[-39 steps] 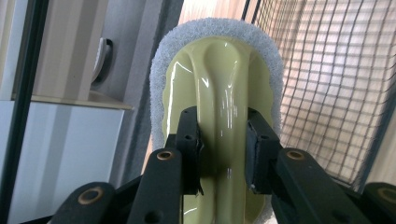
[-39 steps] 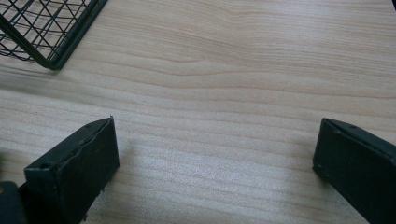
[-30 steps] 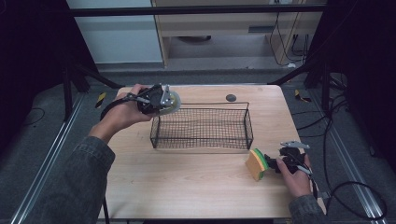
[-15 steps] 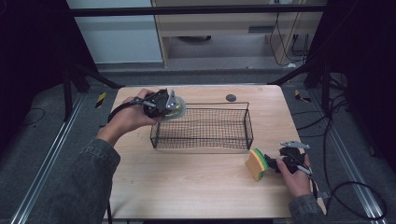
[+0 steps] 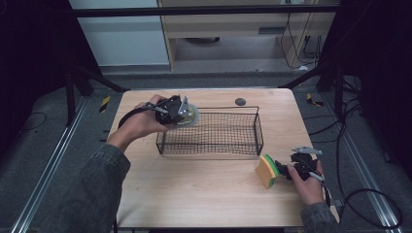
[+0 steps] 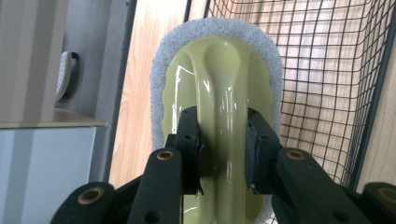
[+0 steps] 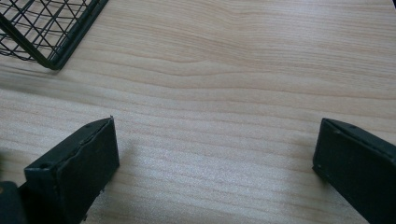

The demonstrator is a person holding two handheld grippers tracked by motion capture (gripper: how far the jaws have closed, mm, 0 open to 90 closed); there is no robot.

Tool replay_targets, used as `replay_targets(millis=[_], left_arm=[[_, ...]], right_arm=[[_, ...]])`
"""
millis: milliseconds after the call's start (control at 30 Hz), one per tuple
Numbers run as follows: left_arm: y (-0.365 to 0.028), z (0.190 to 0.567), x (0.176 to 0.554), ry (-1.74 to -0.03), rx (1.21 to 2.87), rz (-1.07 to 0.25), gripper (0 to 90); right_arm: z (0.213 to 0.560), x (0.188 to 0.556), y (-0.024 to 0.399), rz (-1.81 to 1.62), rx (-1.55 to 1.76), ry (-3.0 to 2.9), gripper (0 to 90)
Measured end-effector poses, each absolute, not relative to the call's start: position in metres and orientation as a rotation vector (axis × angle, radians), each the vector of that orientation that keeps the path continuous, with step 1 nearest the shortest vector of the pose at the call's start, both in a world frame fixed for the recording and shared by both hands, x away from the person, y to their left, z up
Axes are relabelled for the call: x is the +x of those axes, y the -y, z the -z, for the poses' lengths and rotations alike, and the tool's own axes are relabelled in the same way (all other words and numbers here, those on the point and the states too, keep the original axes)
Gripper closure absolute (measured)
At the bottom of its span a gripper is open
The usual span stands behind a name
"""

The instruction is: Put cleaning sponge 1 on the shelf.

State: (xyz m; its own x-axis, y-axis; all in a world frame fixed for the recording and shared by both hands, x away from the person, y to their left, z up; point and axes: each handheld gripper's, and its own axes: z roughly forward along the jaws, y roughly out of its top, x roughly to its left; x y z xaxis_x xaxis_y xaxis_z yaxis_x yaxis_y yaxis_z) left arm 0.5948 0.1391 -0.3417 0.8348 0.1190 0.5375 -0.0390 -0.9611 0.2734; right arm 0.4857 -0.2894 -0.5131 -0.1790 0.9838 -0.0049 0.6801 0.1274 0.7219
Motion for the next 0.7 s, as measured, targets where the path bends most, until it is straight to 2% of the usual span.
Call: replay_targets(millis=[700], left_arm=[[-0.137, 0.358, 0.6, -0.058, 2.759, -0.763, 70.6]], right_arm=[[0.513, 0.486, 0.289, -0.814, 1.597, -1.925, 0.5]])
